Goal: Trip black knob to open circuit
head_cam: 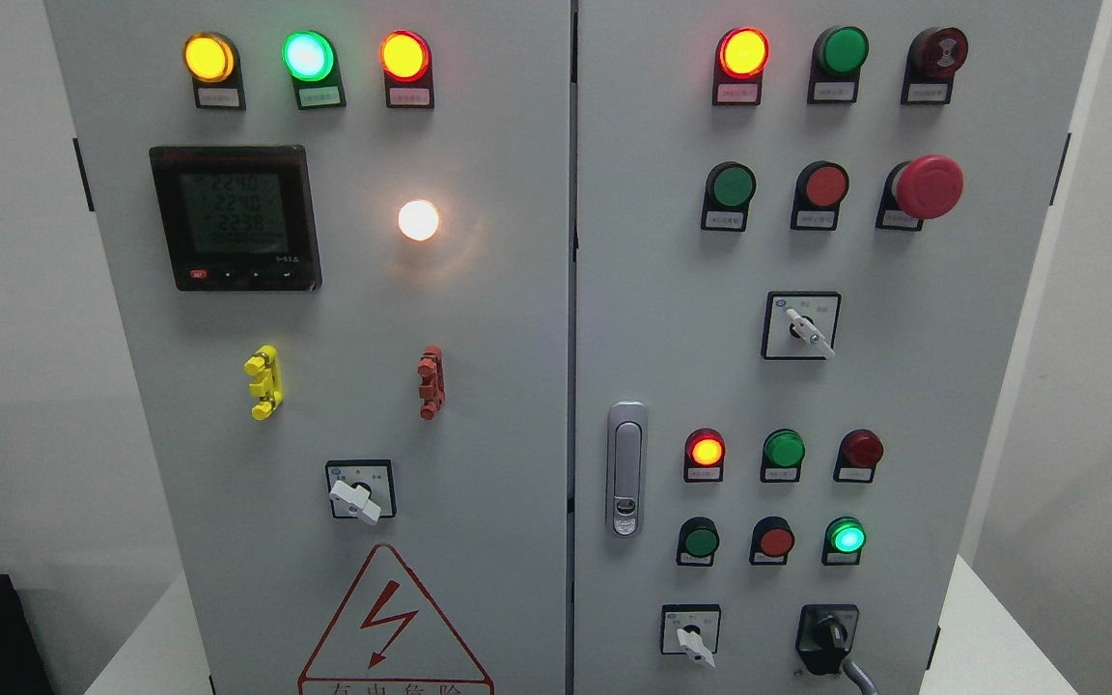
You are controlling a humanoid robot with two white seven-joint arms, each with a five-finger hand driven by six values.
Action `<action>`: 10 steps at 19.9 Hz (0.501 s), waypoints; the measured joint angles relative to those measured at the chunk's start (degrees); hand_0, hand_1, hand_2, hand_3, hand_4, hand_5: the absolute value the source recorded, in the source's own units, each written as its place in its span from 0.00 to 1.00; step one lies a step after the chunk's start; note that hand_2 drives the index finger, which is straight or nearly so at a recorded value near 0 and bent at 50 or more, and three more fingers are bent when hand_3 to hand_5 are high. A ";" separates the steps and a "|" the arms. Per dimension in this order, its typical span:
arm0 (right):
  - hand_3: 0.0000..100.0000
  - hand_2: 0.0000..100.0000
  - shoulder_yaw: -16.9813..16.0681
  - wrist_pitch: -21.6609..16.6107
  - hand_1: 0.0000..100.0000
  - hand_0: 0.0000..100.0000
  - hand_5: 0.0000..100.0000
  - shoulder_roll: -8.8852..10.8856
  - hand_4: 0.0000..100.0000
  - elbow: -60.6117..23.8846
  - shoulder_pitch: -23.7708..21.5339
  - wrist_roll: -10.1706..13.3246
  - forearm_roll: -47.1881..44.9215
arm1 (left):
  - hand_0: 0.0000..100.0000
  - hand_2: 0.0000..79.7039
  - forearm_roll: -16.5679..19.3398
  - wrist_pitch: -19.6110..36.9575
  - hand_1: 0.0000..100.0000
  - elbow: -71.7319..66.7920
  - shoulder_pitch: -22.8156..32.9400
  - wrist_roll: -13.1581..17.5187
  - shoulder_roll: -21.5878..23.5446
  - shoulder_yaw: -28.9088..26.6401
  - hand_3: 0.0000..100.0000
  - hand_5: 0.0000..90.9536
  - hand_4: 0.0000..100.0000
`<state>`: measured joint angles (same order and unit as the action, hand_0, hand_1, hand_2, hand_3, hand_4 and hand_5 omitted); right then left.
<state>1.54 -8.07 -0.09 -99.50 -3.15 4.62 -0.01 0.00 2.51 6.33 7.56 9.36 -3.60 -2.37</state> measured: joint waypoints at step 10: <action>1.00 0.00 -0.28 -0.14 0.00 0.00 1.00 0.05 1.00 -0.62 -0.70 0.42 0.00 | 0.12 0.00 0.00 -0.21 0.39 0.00 0.00 0.00 0.00 0.00 0.00 0.00 0.00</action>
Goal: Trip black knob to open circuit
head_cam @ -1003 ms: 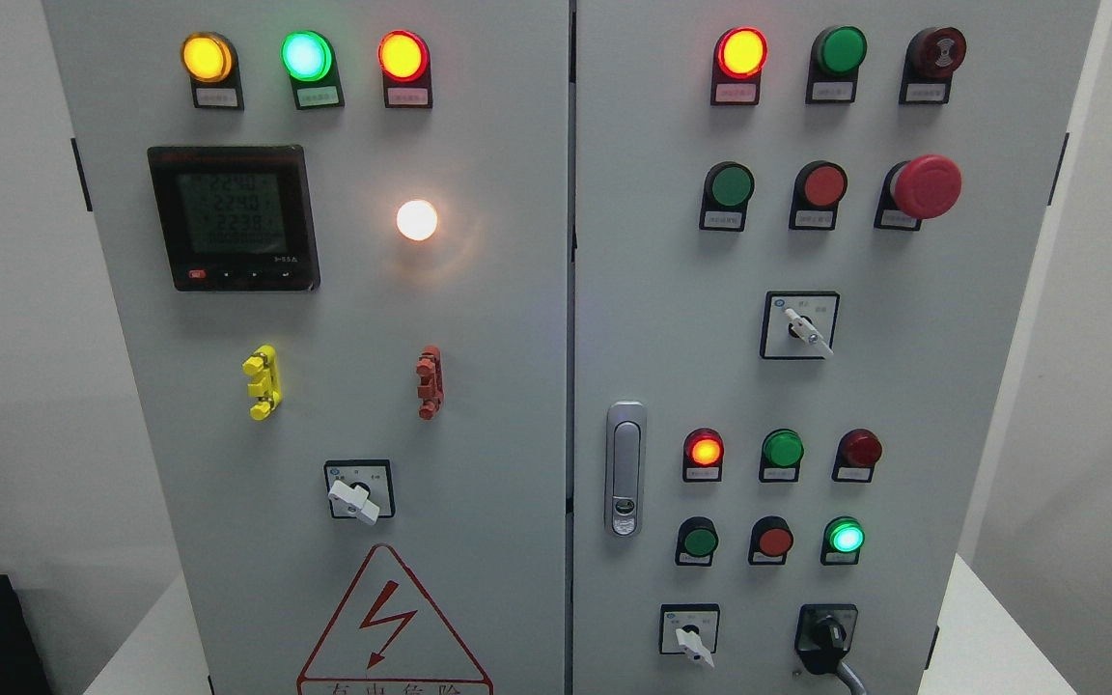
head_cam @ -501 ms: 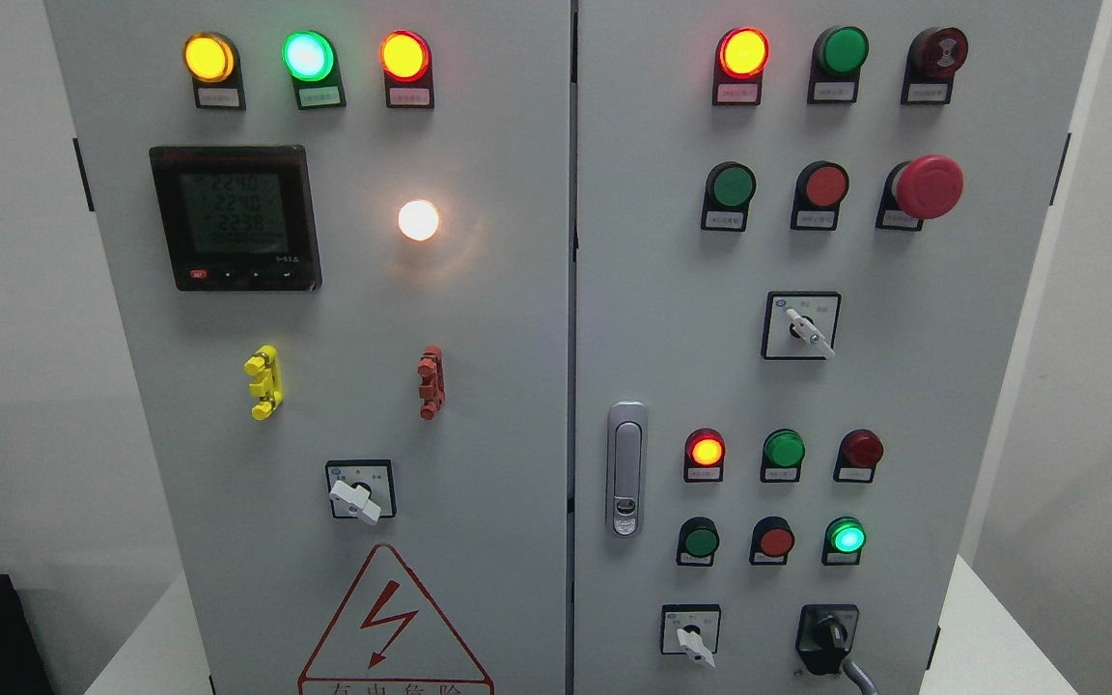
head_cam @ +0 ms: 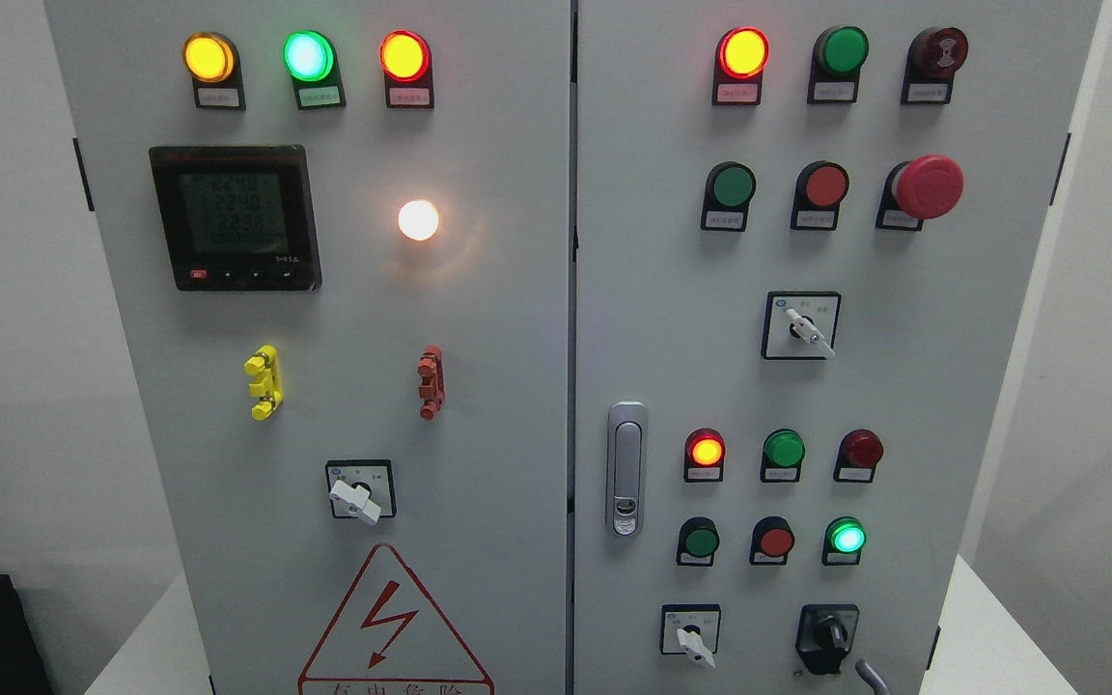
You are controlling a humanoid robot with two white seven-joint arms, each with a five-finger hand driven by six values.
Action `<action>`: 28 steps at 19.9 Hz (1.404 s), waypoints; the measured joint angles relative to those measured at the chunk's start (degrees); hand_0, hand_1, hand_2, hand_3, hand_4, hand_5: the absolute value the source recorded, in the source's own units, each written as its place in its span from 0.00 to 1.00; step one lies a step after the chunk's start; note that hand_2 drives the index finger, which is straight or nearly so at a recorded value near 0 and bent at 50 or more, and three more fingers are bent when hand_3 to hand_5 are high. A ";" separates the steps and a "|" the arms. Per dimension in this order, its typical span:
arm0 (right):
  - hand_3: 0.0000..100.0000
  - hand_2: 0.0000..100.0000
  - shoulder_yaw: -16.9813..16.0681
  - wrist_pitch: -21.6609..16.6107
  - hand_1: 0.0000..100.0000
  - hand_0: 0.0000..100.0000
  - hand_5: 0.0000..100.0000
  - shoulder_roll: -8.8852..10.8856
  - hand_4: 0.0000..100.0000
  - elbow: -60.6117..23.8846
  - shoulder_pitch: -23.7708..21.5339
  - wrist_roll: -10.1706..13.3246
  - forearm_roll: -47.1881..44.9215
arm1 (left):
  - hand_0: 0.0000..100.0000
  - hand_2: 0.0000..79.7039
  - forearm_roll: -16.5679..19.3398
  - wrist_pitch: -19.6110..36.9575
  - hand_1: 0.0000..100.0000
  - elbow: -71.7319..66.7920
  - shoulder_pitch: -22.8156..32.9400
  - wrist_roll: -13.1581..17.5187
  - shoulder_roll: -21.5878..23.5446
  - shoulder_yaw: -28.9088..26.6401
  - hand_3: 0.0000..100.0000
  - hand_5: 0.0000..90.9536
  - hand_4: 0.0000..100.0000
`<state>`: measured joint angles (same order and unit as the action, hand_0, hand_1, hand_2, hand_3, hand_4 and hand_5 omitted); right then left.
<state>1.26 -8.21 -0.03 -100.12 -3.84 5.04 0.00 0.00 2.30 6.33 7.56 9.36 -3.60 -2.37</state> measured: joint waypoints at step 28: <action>0.00 0.00 2.81 -6.70 0.00 0.00 0.00 -1.90 0.00 -6.54 -11.24 -2.23 -4.03 | 0.12 0.00 0.00 -0.07 0.39 0.00 0.00 0.00 0.00 0.00 0.00 0.00 0.00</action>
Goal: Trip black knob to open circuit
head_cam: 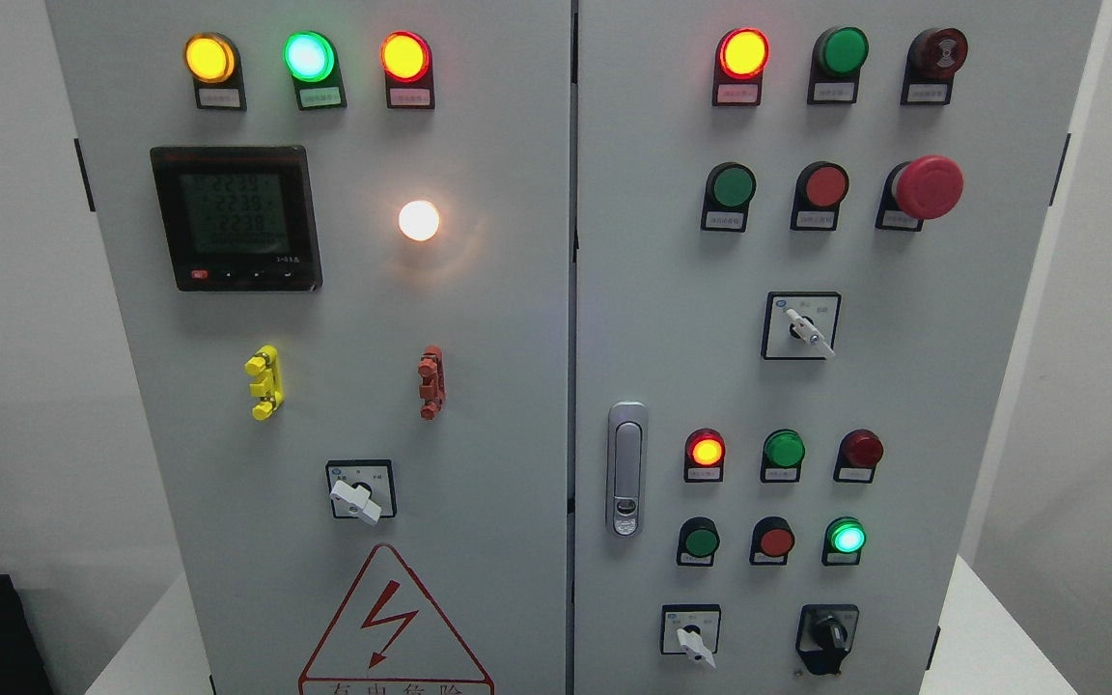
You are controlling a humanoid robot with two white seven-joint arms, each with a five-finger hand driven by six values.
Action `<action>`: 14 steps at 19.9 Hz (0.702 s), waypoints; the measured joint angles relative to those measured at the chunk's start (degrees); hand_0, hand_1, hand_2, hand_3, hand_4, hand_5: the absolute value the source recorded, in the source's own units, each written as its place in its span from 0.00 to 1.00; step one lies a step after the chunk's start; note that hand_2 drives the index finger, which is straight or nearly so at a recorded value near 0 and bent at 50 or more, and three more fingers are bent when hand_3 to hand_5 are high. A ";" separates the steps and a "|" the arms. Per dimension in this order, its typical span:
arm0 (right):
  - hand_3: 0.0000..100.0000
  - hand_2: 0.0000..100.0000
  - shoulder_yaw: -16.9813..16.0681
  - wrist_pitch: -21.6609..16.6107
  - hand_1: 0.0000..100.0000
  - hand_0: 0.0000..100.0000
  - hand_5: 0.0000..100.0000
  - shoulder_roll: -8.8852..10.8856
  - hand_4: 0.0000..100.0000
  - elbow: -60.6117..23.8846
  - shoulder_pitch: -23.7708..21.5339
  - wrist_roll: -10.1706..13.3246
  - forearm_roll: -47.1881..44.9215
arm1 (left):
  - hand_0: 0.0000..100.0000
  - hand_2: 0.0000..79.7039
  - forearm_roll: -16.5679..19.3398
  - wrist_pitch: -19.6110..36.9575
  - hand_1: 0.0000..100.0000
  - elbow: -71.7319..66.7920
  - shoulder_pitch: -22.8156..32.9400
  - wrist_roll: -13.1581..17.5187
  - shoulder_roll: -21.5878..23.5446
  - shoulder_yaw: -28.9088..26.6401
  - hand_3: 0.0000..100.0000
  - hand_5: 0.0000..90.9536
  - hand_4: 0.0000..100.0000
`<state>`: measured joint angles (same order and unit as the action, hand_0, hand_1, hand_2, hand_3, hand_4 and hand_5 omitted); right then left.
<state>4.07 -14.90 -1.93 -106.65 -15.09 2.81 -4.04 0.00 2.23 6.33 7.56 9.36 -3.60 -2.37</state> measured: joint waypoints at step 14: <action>0.00 0.00 0.36 -0.13 0.00 0.00 0.00 -0.14 0.00 -0.75 -0.88 -0.07 -0.49 | 0.12 0.00 0.00 -0.30 0.39 0.00 0.00 0.00 0.00 0.00 0.00 0.00 0.00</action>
